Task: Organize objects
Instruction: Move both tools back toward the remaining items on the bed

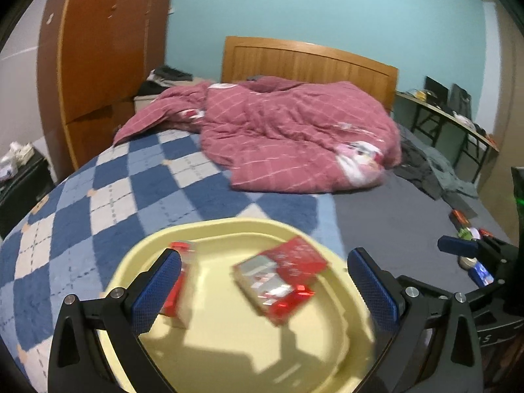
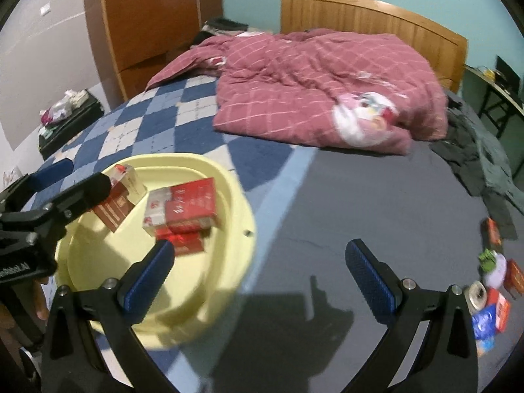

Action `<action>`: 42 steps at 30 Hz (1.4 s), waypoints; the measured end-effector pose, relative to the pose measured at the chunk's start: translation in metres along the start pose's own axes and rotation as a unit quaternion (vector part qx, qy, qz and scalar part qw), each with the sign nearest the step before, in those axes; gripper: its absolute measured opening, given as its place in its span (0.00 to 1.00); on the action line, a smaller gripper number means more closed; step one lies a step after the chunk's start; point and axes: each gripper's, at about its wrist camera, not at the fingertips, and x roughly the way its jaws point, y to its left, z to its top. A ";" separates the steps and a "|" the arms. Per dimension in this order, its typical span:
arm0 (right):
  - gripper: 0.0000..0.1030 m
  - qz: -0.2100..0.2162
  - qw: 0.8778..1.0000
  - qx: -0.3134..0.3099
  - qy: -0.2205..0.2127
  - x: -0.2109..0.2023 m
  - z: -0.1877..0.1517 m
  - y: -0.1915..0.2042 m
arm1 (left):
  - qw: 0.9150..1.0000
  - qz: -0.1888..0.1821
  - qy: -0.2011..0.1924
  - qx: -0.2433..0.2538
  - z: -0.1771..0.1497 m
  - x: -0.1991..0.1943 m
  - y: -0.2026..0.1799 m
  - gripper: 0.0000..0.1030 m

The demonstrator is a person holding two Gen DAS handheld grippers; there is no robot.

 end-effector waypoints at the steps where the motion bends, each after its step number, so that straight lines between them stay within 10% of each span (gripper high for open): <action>1: 1.00 -0.002 1.000 0.006 -0.002 -0.007 -0.005 -0.008 | 1.000 -0.002 0.001 0.008 -0.001 -0.003 -0.009 1.00; 22: 1.00 -0.122 0.987 0.076 -0.064 -0.140 -0.140 -0.222 | 0.983 -0.150 0.037 0.097 -0.050 -0.034 -0.187 1.00; 42: 1.00 -0.074 0.996 0.032 -0.049 -0.145 -0.171 -0.325 | 0.968 -0.206 0.090 0.112 -0.065 -0.001 -0.307 1.00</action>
